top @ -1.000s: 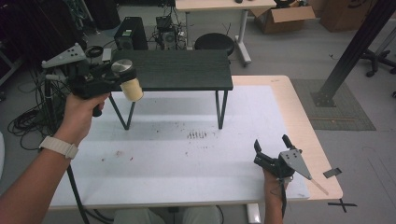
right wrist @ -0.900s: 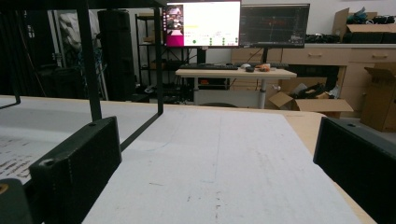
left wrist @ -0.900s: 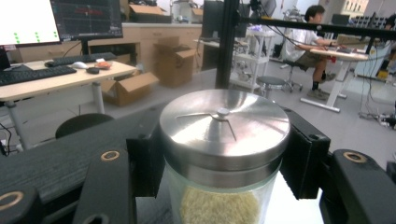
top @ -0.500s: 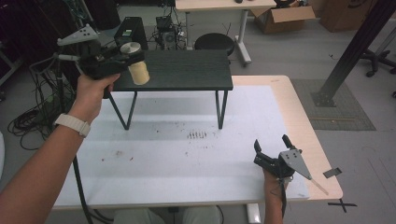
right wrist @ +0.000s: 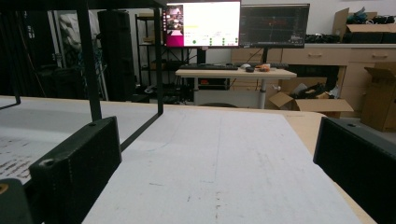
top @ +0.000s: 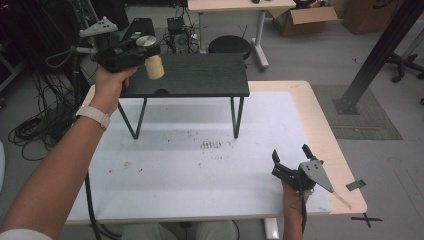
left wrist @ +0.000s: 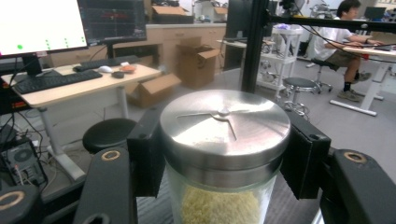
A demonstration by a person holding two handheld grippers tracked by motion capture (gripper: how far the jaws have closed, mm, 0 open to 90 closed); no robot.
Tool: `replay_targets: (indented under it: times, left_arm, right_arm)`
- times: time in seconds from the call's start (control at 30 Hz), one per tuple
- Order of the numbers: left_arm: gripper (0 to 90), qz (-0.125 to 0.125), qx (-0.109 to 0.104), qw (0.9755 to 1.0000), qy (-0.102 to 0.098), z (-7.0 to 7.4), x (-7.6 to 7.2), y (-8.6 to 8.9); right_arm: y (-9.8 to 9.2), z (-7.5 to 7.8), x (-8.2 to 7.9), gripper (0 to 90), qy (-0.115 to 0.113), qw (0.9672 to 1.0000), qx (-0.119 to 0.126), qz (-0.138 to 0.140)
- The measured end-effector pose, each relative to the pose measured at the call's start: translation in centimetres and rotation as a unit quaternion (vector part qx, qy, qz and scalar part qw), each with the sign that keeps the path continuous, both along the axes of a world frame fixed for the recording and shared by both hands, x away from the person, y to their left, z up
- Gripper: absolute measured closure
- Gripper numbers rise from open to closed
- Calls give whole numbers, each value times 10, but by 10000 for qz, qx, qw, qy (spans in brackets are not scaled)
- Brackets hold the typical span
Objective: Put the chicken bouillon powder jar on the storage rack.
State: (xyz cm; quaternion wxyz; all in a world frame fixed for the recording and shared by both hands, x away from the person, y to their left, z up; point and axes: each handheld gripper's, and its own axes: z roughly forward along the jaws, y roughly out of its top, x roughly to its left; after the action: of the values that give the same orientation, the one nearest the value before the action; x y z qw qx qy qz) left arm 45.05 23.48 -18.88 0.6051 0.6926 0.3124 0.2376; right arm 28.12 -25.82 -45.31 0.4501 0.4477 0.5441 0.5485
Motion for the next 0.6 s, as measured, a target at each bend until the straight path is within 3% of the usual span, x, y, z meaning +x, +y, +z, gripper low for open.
replay_targets:
  times: [0.13,0.33,0.6]
  left_arm:
    - [421,86,46,9999,-59,-5,9,-2]
    - [421,217,91,9997,11,-14,22,-6]
    - [421,336,190,9992,43,-21,29,-11]
  right_arm:
    - [0,0,0,8,4,10000,3,-1]
    - [0,0,0,8,-7,10000,9,-3]
    - [0,0,0,8,7,10000,-7,5]
